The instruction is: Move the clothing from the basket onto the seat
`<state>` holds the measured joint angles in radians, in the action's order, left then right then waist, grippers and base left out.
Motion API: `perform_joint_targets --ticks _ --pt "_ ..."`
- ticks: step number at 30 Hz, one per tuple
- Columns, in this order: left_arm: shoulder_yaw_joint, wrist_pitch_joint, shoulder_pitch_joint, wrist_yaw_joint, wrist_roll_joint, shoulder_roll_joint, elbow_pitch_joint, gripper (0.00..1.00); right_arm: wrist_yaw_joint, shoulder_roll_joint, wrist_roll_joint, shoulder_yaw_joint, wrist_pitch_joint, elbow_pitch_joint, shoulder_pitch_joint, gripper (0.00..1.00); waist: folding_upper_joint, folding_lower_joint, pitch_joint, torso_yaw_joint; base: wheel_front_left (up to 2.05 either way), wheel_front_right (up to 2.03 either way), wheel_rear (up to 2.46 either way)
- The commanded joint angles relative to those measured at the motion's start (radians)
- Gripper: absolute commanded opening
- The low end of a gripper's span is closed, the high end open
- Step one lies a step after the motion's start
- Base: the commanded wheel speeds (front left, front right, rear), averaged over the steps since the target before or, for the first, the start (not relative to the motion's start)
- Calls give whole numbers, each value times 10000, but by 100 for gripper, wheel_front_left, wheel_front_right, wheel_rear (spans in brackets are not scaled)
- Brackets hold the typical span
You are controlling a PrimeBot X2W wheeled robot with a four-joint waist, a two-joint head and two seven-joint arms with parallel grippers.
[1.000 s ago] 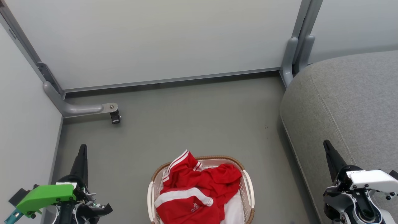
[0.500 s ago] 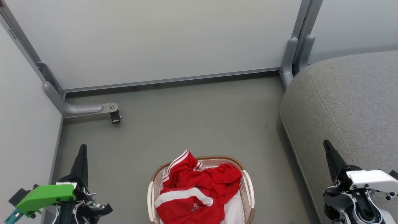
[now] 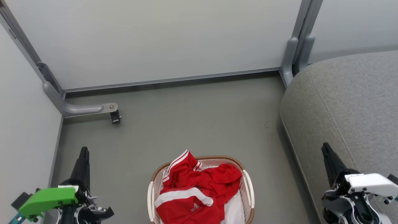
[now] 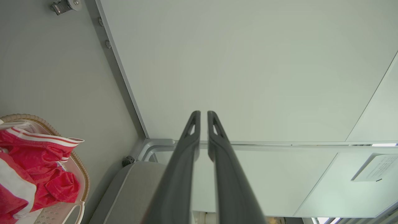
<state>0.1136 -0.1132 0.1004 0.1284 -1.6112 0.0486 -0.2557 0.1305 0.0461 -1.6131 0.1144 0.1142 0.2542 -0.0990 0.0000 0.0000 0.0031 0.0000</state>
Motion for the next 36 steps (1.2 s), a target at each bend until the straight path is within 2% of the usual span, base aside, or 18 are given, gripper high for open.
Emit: perform_joint_targets --ticks 1,12,21,29,36 --pt "-9 5 -54 -8 2 -11 -66 100 0 -23 2 -15 -7 72 61 100 0 0 1 0 0 0 0" --pt "-494 471 -390 -13 239 -35 107 100 0 -57 239 -454 -474 81 308 100 0 0 4 -7 0 0 0" --pt "-767 886 -536 -7 844 -25 422 100 1 -40 850 -586 -890 15 375 100 0 0 8 -13 0 0 0" --pt "-951 1217 -597 -2 2054 -18 722 100 1 -28 2350 -586 -1221 -383 387 100 0 0 15 -15 0 0 0" --pt "-1075 1488 -674 -35 3569 -11 973 100 1 -18 4244 -675 -1493 -828 472 100 0 0 17 -8 0 0 0"
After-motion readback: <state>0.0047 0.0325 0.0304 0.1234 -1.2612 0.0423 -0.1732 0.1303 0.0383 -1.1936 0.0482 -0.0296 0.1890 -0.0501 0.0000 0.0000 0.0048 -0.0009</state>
